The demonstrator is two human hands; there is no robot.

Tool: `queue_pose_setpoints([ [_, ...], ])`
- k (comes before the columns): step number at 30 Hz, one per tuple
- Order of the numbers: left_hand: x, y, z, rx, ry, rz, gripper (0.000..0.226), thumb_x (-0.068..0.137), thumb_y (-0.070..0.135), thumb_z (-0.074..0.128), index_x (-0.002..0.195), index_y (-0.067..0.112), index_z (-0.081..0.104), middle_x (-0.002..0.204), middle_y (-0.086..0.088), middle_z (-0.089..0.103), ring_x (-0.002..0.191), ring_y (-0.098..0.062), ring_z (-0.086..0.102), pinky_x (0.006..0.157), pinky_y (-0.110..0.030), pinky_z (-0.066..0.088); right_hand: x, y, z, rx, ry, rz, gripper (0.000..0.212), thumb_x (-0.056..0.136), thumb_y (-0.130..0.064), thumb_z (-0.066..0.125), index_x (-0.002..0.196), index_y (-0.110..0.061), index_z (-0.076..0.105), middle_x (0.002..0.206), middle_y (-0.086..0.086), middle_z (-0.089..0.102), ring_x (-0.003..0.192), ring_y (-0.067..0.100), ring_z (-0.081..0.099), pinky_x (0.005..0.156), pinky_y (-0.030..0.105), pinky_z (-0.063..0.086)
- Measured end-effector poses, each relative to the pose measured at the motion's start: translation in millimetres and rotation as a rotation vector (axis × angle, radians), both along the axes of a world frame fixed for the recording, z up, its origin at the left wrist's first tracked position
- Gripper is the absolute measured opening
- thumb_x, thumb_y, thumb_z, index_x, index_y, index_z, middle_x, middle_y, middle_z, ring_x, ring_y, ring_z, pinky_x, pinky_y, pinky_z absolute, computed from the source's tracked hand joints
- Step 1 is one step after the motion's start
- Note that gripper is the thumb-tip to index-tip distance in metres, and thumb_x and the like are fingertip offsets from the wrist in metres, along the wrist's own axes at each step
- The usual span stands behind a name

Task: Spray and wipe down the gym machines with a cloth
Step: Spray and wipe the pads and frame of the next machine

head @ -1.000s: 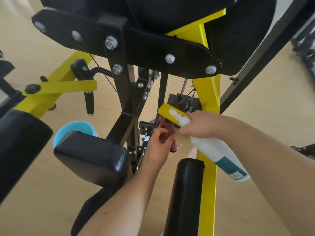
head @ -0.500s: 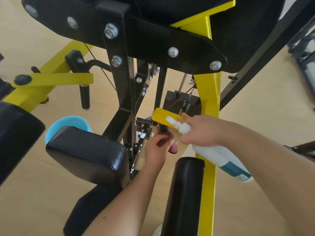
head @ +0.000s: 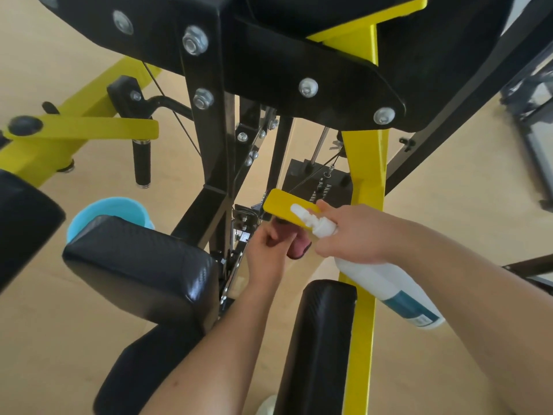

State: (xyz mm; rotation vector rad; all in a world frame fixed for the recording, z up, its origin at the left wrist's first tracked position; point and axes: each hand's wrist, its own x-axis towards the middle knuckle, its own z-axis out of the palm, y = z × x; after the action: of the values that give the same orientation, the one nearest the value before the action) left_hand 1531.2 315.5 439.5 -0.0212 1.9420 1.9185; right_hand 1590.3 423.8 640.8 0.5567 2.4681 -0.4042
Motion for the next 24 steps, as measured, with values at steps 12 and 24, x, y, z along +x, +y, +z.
queue_pose_setpoints([
  [12, 6.2, -10.7, 14.6, -0.036, -0.09, -0.093, 0.049, 0.086, -0.007, 0.07, 0.061, 0.017, 0.035, 0.045, 0.013, 0.048, 0.048, -0.005, 0.047, 0.056, -0.017, 0.043, 3.4, -2.1, -2.9, -0.032, 0.018, 0.016, 0.045, 0.089, -0.047, 0.064, 0.129, -0.027, 0.061, 0.162, -0.008, 0.034, 0.088, 0.011, 0.056, 0.074, 0.027, 0.049],
  [24, 4.0, 6.8, 10.6, 0.091, -0.135, -0.04, 0.037, 0.082, -0.01, 0.077, 0.091, 0.007, 0.046, 0.053, 0.011, 0.063, 0.047, -0.004, 0.057, 0.053, -0.028, 0.05, 4.2, -5.9, -2.1, -0.019, 0.007, 0.019, 0.017, 0.089, -0.046, 0.064, 0.097, -0.033, 0.056, 0.166, -0.011, 0.027, 0.091, 0.014, 0.055, 0.069, 0.025, 0.044],
])
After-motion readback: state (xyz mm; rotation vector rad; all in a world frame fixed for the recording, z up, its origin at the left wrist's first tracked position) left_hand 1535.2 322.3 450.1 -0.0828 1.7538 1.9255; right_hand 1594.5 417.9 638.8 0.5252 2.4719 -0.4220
